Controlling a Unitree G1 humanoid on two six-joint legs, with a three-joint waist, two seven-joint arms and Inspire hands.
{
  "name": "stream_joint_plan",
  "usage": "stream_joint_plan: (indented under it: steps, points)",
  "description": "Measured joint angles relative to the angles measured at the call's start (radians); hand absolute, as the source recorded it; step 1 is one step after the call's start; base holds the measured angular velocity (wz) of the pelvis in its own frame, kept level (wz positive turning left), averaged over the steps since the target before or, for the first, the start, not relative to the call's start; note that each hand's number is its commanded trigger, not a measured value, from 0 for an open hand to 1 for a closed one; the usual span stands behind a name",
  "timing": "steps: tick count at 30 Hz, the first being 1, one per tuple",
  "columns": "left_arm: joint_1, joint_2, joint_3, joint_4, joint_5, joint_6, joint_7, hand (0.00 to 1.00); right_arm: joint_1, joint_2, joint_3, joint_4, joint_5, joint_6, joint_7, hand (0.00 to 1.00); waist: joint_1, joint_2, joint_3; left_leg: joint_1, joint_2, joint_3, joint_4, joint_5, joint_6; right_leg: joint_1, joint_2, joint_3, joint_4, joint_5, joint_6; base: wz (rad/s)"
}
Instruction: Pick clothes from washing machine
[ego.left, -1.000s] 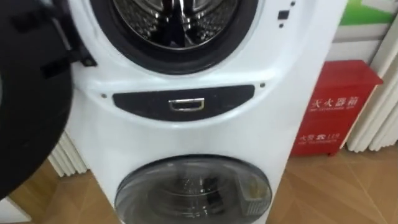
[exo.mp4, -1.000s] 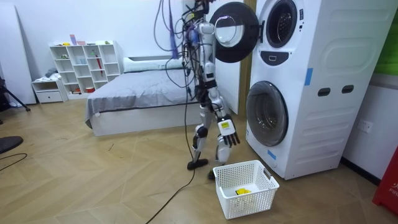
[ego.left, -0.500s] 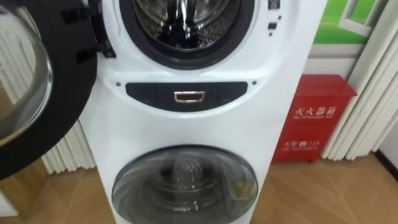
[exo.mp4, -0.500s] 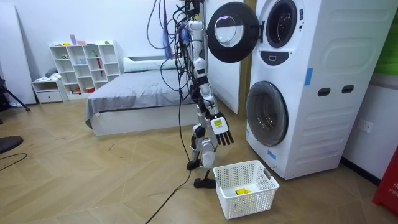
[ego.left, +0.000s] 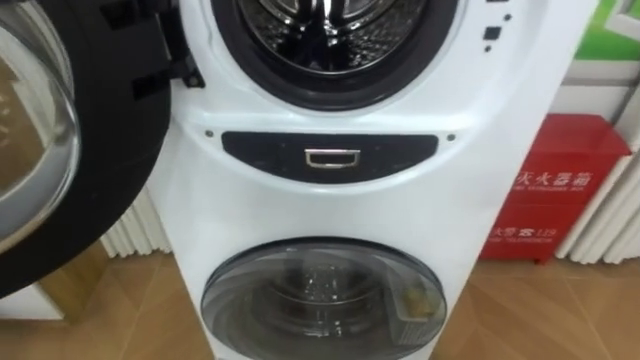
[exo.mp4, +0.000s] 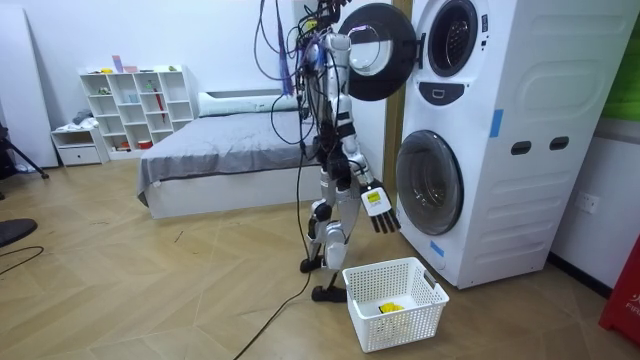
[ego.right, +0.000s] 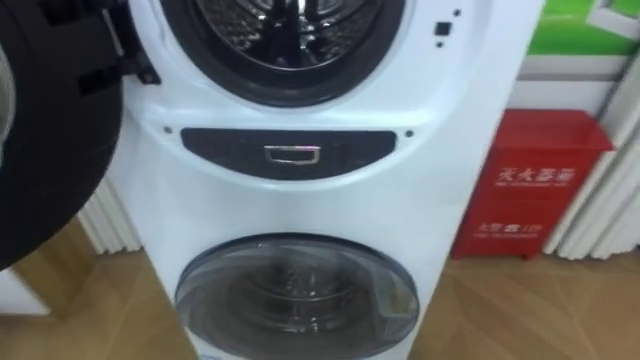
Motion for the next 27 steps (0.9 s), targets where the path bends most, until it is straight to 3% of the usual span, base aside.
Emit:
stream_joint_plan:
  steps: [1,3,5,9,13,20,22,25,27]
  points:
    - [-0.015,0.041,0.014,-0.021,-0.014,-0.006,0.018,0.0,0.006,-0.015,0.001,-0.001,0.0,0.0,0.003,0.0,0.002,0.009,-0.003,-0.001,-0.001,0.0,-0.002,0.0,0.0,-0.003,0.0,-0.004,0.001,0.0,0.0,0.0]
    - [-0.03,0.078,0.038,-0.077,-0.013,-0.02,0.053,0.0,0.016,-0.02,0.0,-0.008,-0.001,0.001,-0.001,0.0,0.015,0.019,-0.0045,-0.005,-0.001,0.0,-0.001,0.0,0.0,-0.008,-0.001,-0.009,0.002,0.0,0.0,0.0]
    - [-0.047,0.093,0.078,-0.136,-0.011,-0.025,0.074,0.0,0.036,-0.02,-0.002,-0.022,-0.011,0.003,-0.005,0.0,0.027,0.03,-0.0097,-0.015,-0.001,-0.002,-0.001,0.0,0.0,-0.017,-0.001,-0.011,0.002,0.0,0.0,0.0]
    - [-0.052,0.154,0.118,-0.206,-0.013,-0.026,0.113,0.0,0.074,-0.02,-0.049,-0.032,-0.004,0.007,-0.005,0.0,0.043,0.054,-0.0117,-0.003,-0.001,-0.004,0.001,0.0,0.0,-0.004,-0.002,-0.007,0.0,-0.003,0.004,-0.02]
    - [-0.069,0.243,0.167,-0.214,-0.012,-0.025,0.127,0.0,0.089,-0.024,-0.097,-0.031,-0.025,0.027,-0.002,0.0,0.046,0.056,-0.0099,-0.001,-0.002,-0.009,0.001,0.0,0.0,-0.003,-0.002,-0.007,-0.001,-0.004,0.004,-0.01]
    - [-0.079,0.362,0.203,-0.214,-0.016,-0.02,0.134,0.0,0.135,-0.031,-0.118,-0.055,-0.043,0.053,0.012,0.0,0.049,0.055,-0.0091,-0.006,-0.003,-0.015,0.001,0.0,0.0,-0.006,-0.002,-0.007,-0.001,-0.005,0.003,0.0]
    - [-0.093,0.421,0.214,-0.206,-0.016,-0.018,0.124,0.0,0.16,-0.041,-0.127,-0.084,-0.053,0.059,0.024,0.0,0.055,0.057,-0.0103,-0.013,-0.003,-0.017,0.001,0.0,0.0,-0.01,-0.001,-0.007,0.0,-0.005,0.003,0.0]
    - [-0.123,0.482,0.22,-0.181,-0.022,-0.018,0.107,0.0,0.192,-0.063,-0.129,-0.109,-0.053,0.063,0.039,0.0,0.07,0.064,-0.0138,-0.012,-0.003,-0.017,0.001,0.0,0.0,-0.009,-0.001,-0.008,0.0,-0.004,0.002,0.0]
    - [-0.124,0.492,0.22,-0.181,-0.032,-0.018,0.1,0.0,0.195,-0.074,-0.128,-0.109,-0.053,0.071,0.039,0.0,0.073,0.07,-0.0174,-0.01,-0.003,-0.017,0.001,0.0,0.0,-0.007,-0.001,-0.011,0.001,-0.004,0.002,0.0]
